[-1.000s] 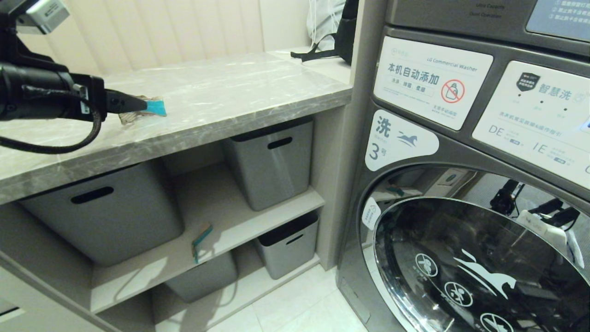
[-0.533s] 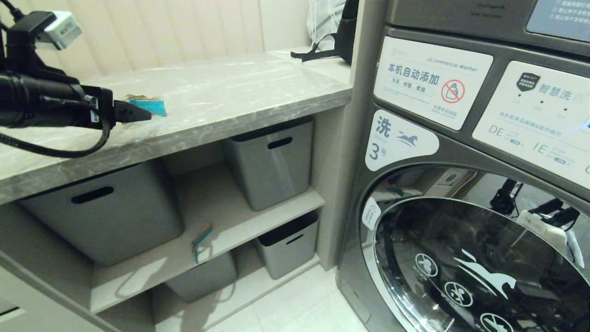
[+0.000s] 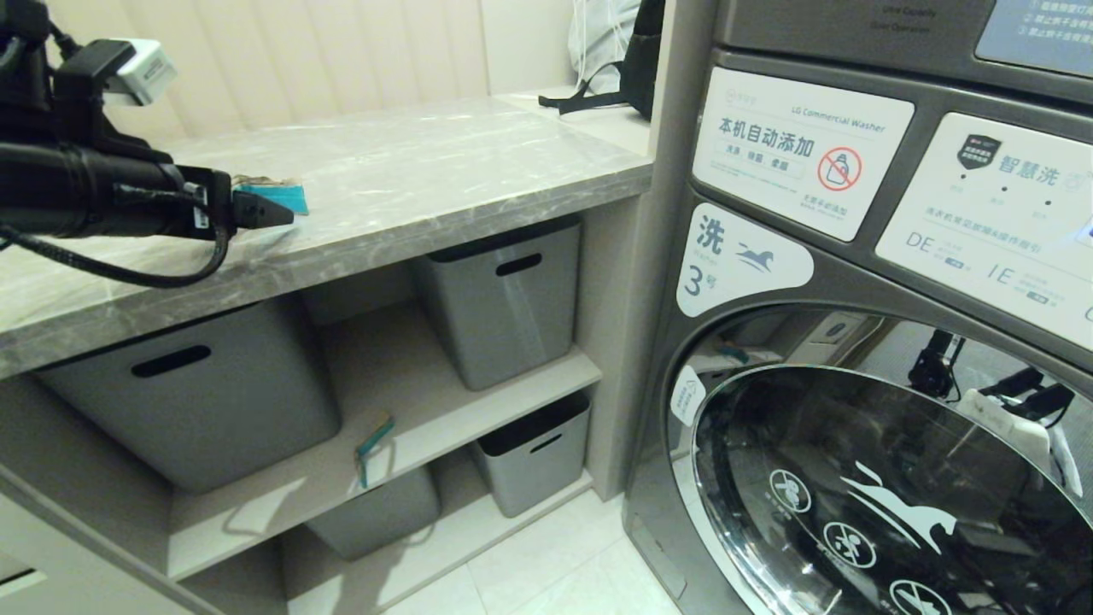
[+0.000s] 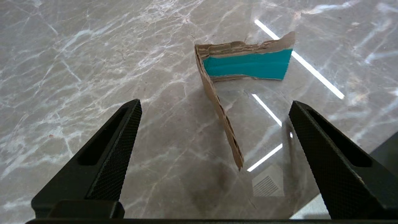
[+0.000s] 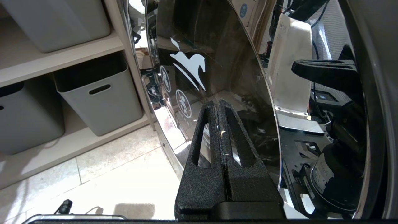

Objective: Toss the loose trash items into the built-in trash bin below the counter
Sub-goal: Pick up the garbage

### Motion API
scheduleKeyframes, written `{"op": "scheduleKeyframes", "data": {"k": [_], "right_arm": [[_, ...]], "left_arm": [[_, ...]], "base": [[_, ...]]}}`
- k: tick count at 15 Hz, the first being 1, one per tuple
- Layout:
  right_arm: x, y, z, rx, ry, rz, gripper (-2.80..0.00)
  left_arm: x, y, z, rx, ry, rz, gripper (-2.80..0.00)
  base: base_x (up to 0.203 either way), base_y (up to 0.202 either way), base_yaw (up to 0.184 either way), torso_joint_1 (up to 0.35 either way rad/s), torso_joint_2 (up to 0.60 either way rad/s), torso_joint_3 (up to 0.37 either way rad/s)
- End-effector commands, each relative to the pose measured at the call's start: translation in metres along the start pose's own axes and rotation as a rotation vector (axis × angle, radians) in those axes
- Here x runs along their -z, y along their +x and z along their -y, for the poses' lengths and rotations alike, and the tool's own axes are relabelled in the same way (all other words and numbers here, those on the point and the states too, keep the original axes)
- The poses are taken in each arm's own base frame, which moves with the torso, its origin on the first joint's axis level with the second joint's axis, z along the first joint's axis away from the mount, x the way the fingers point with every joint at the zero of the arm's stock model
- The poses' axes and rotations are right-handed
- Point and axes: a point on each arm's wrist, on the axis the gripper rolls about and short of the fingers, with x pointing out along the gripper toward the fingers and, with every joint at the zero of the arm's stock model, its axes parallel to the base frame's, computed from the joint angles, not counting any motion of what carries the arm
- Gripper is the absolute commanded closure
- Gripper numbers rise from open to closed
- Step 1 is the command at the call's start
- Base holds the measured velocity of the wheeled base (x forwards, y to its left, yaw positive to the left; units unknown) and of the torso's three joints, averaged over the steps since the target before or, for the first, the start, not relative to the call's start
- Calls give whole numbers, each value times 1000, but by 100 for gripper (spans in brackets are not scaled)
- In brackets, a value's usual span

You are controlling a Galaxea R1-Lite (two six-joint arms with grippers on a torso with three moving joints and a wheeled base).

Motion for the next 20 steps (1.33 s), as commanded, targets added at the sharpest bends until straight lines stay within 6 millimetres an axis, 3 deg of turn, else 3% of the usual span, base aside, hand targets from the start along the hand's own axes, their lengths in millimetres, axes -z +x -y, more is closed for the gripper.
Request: {"op": "scheduleKeyframes", "data": {"k": [1, 5, 6, 17, 20], "right_arm": [[0, 0, 0, 0, 0, 0, 0], [0, 0, 0, 0, 0, 0, 0], [0, 0, 0, 0, 0, 0, 0], [0, 0, 0, 0, 0, 0, 0], [0, 0, 0, 0, 0, 0, 0]], "left_arm": [[0, 4, 0, -2, 1, -3, -280], [-3, 8, -6, -21, -6, 8, -280], [-3, 10, -7, -26, -8, 7, 0], [-3, 13, -9, -30, -12, 2, 0], [-9, -11, -10, -31, -20, 42, 0]], "base": [[0, 0, 0, 0, 0, 0], [0, 0, 0, 0, 0, 0], [0, 0, 0, 0, 0, 0], [0, 0, 0, 0, 0, 0], [0, 0, 0, 0, 0, 0]]}}
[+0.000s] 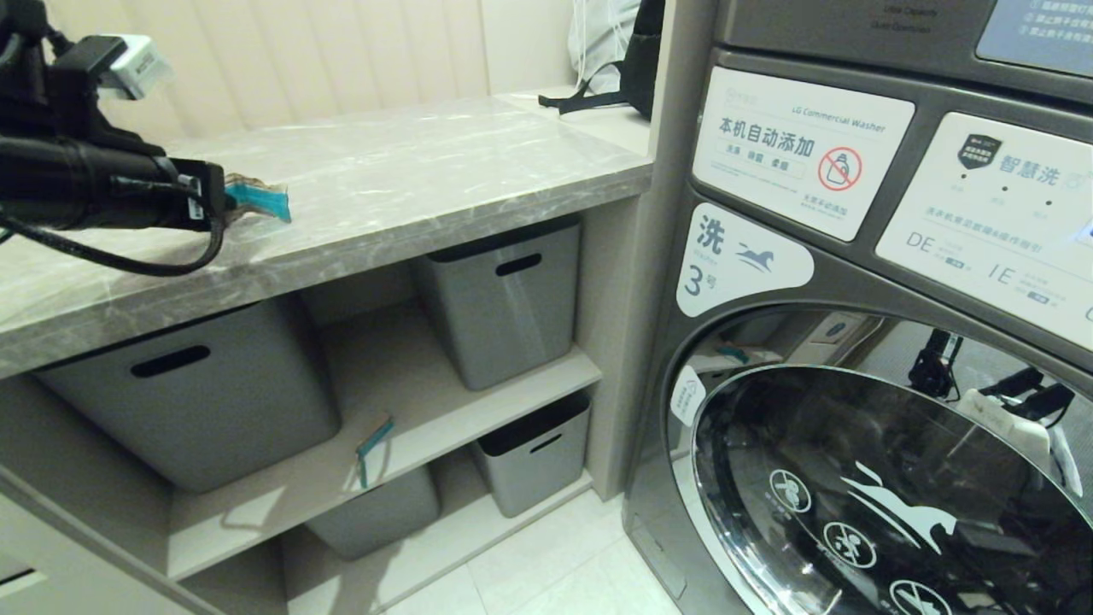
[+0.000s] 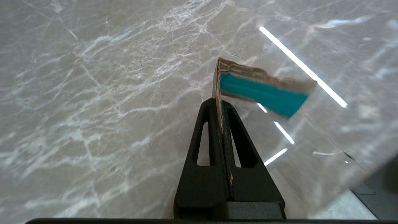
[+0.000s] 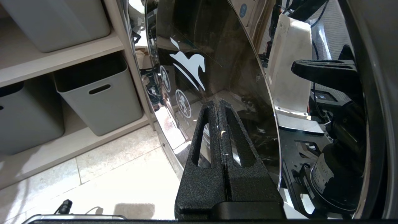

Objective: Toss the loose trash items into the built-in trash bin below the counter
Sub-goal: Pick up the garbage, then put the garbage in the trash can

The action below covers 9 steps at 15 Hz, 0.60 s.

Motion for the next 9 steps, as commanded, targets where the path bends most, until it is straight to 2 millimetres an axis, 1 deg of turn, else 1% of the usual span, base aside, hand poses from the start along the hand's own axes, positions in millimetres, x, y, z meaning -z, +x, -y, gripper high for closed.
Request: {"op": "scheduleKeyframes", "data": {"k": [1, 3, 5, 7, 8, 9], "right_arm": [[0, 0, 0, 0, 0, 0, 0], [0, 0, 0, 0, 0, 0, 0], [0, 0, 0, 0, 0, 0, 0], [0, 0, 0, 0, 0, 0, 0], [0, 0, 0, 0, 0, 0, 0], [0, 0, 0, 0, 0, 0, 0]], "left_arm": [[-7, -28, -2, -2, -1, 52, 0], [-7, -69, -3, 20, -2, 110, 0], [3, -117, -3, 40, -1, 170, 0], [21, -162, -1, 72, -1, 226, 0], [34, -181, 1, 97, 0, 245, 0], [53, -195, 4, 121, 2, 242, 0]], "base": [[0, 0, 0, 0, 0, 0], [0, 0, 0, 0, 0, 0], [0, 0, 0, 0, 0, 0], [0, 0, 0, 0, 0, 0], [0, 0, 0, 0, 0, 0], [0, 0, 0, 0, 0, 0]]}}
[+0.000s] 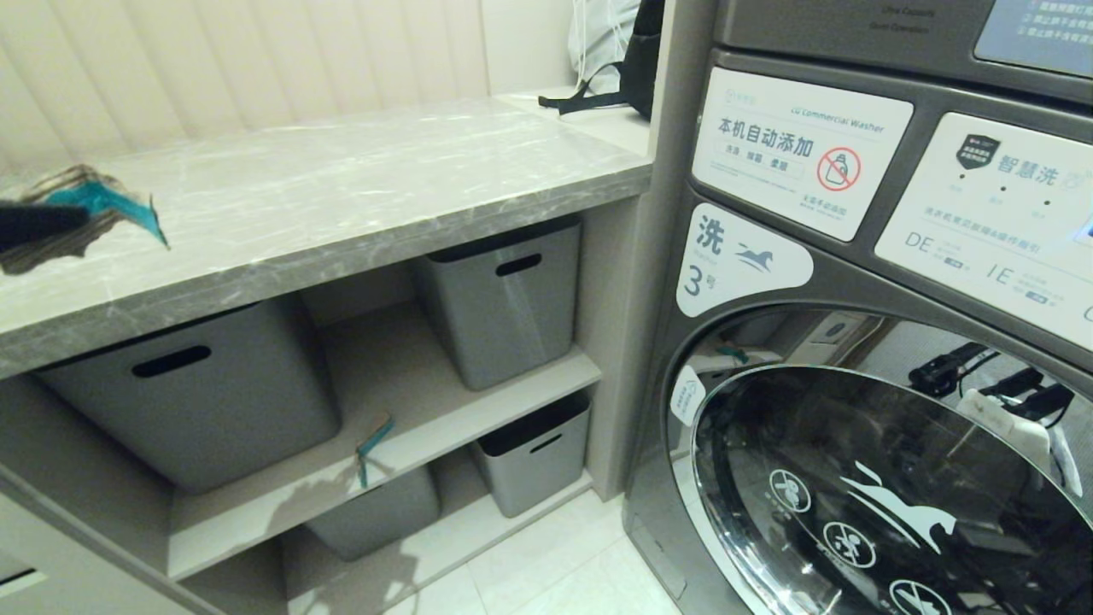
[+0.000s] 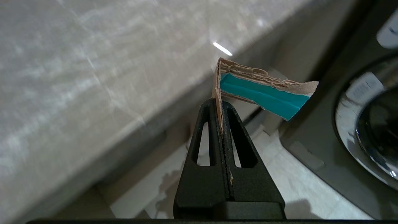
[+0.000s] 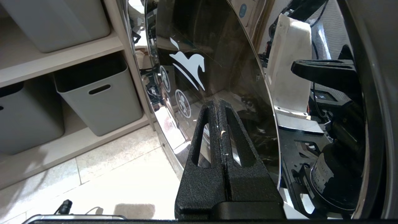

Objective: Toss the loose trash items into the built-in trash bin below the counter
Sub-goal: Put the garbage in the trash can

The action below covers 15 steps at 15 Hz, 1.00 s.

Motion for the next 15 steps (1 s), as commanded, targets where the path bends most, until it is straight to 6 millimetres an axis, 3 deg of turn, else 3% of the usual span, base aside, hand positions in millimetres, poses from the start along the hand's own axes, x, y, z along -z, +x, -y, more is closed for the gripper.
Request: {"op": "scheduleKeyframes", "data": {"k": [1, 5, 10, 13, 15], "right_arm": [[0, 0, 0, 0, 0, 0, 0], [0, 0, 0, 0, 0, 0, 0], [0, 0, 0, 0, 0, 0, 0], [0, 0, 0, 0, 0, 0, 0], [0, 0, 0, 0, 0, 0, 0]], "left_arm": [[23, -54, 10, 6, 8, 71, 0], [106, -90, 27, 40, 9, 81, 0], [201, -105, 43, 53, 41, 174, 0], [231, -93, 47, 43, 57, 220, 0], [237, -91, 47, 28, 57, 223, 0]], "base": [[0, 0, 0, 0, 0, 0], [0, 0, 0, 0, 0, 0], [0, 0, 0, 0, 0, 0], [0, 0, 0, 0, 0, 0], [0, 0, 0, 0, 0, 0]]}}
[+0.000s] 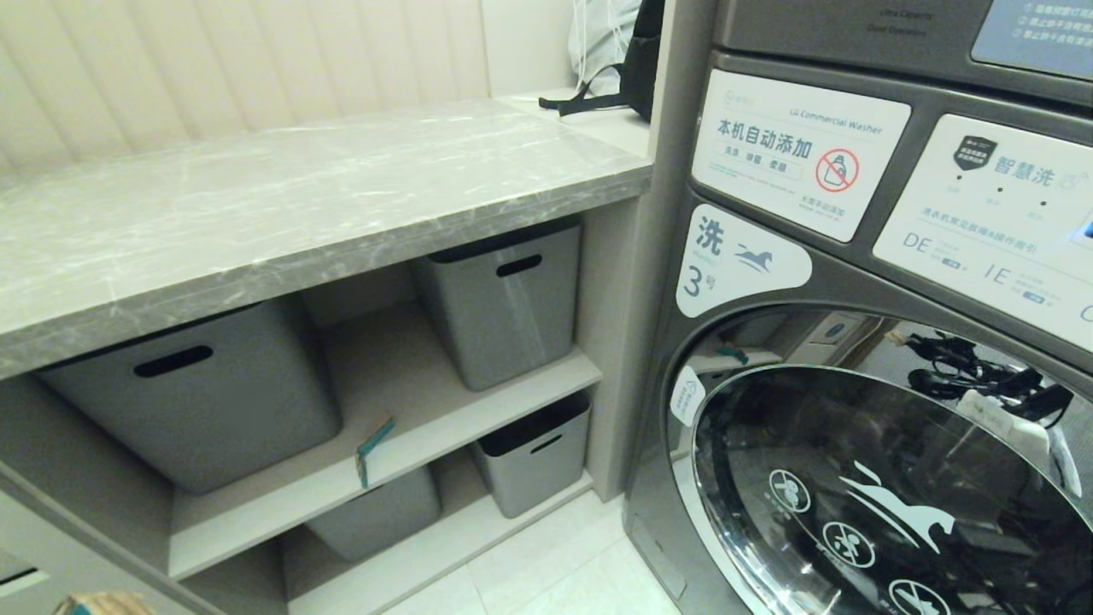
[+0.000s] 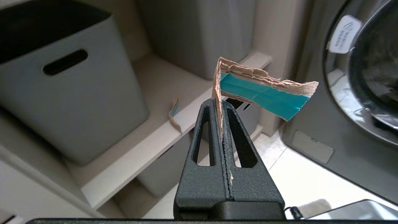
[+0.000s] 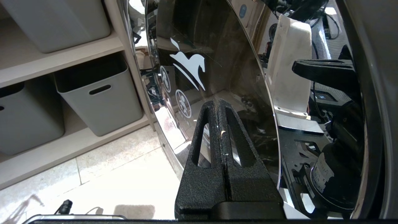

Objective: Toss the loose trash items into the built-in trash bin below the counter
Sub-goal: Put the garbage in the trash can

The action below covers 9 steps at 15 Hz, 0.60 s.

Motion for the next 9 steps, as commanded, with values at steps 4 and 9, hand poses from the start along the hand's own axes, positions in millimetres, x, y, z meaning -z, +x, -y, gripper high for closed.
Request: {"op": "scheduleKeyframes", "data": {"k": [4, 9], "right_arm": [[0, 0, 0, 0, 0, 0, 0], [0, 0, 0, 1, 0, 0, 0]], "left_arm": [[4, 2, -1, -91, -11, -38, 0], [30, -27, 10, -130, -17, -33, 0]], "base": [[0, 0, 0, 0, 0, 0], [0, 0, 0, 0, 0, 0]]}}
